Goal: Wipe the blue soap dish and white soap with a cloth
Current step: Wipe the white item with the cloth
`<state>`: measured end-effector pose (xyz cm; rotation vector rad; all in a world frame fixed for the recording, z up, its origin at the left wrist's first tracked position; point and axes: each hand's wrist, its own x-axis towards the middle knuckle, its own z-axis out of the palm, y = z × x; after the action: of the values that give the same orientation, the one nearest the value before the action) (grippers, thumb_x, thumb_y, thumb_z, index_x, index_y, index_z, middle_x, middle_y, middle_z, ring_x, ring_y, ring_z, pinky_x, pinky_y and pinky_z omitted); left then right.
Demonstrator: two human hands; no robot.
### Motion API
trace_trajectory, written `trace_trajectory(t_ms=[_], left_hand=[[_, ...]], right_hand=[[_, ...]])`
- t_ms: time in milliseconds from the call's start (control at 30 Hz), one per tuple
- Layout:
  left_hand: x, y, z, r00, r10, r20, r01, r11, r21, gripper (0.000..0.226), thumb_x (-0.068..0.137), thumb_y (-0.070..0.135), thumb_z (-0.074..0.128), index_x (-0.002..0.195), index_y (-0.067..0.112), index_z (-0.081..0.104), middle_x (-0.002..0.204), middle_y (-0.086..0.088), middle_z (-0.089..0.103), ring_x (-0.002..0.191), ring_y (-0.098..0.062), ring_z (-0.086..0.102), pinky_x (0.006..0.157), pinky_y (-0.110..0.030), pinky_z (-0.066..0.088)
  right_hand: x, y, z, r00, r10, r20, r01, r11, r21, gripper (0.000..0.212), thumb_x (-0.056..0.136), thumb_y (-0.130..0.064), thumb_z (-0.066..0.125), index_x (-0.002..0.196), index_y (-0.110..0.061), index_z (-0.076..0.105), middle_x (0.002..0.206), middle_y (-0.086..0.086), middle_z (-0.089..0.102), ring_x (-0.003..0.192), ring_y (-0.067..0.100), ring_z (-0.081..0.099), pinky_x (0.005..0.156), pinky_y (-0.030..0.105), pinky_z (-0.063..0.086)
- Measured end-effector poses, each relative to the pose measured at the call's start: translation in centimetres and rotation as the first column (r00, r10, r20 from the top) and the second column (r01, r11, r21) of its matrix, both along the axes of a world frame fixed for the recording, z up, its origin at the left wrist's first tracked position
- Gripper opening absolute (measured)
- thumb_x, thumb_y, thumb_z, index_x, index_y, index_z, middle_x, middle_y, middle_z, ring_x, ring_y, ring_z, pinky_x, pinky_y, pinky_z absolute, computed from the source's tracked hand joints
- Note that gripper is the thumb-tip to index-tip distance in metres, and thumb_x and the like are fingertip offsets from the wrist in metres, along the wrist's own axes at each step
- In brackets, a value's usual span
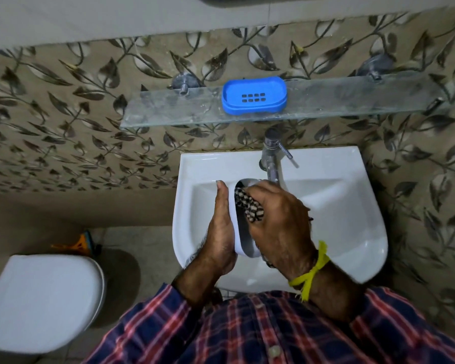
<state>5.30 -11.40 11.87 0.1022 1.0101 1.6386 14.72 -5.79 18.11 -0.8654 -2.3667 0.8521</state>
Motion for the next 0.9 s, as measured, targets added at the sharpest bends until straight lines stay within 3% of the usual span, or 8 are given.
trace_trajectory(t_ms=[100,267,400,533,700,833,900], left_hand=[[-0.5,-0.5,0.1,1.000,0.015,0.025,-0.015,1.000,-0.002,0.078,0.094,0.072,0.028,0.119,0.014,0.074,0.121,-0.013,0.071,0.115,-0.028,0.067,0.091,-0.036,0.055],[-0.1,-0.2,-0.3,0.997,-0.023,0.075,0.022,1.000,0.020,0.079,0.100,0.065,0.015,0.107,0.019,0.080,0.113,-0.004,0.076,0.108,-0.019,0.070,0.091,-0.031,0.056],[-1.1,-1.1,0.1,0.996,-0.050,0.079,0.049,0.999,0.005,0.081,0.087,0.077,0.040,0.126,0.011,0.069,0.129,-0.019,0.065,0.119,-0.033,0.063,0.099,-0.043,0.052],[-0.5,-0.8,-0.4,0.995,-0.090,0.039,0.091,0.995,-0.048,0.081,0.089,0.079,0.031,0.114,0.016,0.076,0.119,-0.010,0.072,0.116,-0.026,0.066,0.096,-0.039,0.050],[-1.3,-1.2,0.3,0.991,-0.124,0.044,0.125,0.992,-0.027,0.091,0.074,0.088,0.046,0.116,0.013,0.076,0.116,-0.015,0.073,0.113,-0.031,0.069,0.089,-0.041,0.056],[-0.7,-0.7,0.6,0.990,-0.138,0.011,0.138,0.990,-0.036,0.078,0.083,0.078,0.042,0.111,0.015,0.078,0.114,-0.010,0.075,0.109,-0.025,0.070,0.088,-0.036,0.057],[-1.2,-0.7,0.7,0.991,-0.135,0.012,0.136,0.990,-0.040,0.076,0.085,0.078,0.042,0.113,0.018,0.077,0.111,-0.010,0.076,0.105,-0.025,0.072,0.084,-0.036,0.058]], right_hand=[[0.5,-0.9,0.8,0.985,0.165,0.044,-0.168,0.984,0.062,0.030,0.074,-0.017,0.054,0.099,-0.012,0.069,0.097,0.005,0.067,0.086,0.034,0.066,0.067,0.041,0.056],[0.3,0.1,0.8,0.994,0.060,0.087,-0.064,0.997,0.048,0.048,0.072,-0.002,0.062,0.117,-0.015,0.069,0.116,0.004,0.068,0.105,0.033,0.065,0.084,0.044,0.056],[0.6,-1.1,1.5,0.954,0.252,0.165,-0.263,0.963,0.051,0.037,0.074,-0.020,0.050,0.105,-0.016,0.072,0.100,0.003,0.065,0.091,0.033,0.065,0.072,0.042,0.056],[1.1,-0.2,1.2,0.979,0.126,0.160,-0.134,0.990,0.039,0.039,0.075,-0.002,0.065,0.108,-0.020,0.073,0.100,0.000,0.066,0.095,0.030,0.065,0.075,0.042,0.055],[1.1,-1.3,1.4,0.952,0.230,0.201,-0.242,0.970,0.035,0.026,0.072,-0.009,0.064,0.094,-0.023,0.070,0.088,-0.001,0.061,0.082,0.030,0.064,0.066,0.043,0.054],[0.8,-0.5,1.1,0.983,0.095,0.155,-0.100,0.995,0.022,0.022,0.078,-0.008,0.066,0.097,-0.016,0.071,0.092,0.002,0.065,0.090,0.032,0.065,0.071,0.044,0.054],[0.5,-0.7,1.1,0.974,0.170,0.151,-0.174,0.985,0.016,0.017,0.076,-0.009,0.064,0.091,-0.016,0.071,0.087,0.003,0.063,0.085,0.033,0.064,0.067,0.042,0.053]])
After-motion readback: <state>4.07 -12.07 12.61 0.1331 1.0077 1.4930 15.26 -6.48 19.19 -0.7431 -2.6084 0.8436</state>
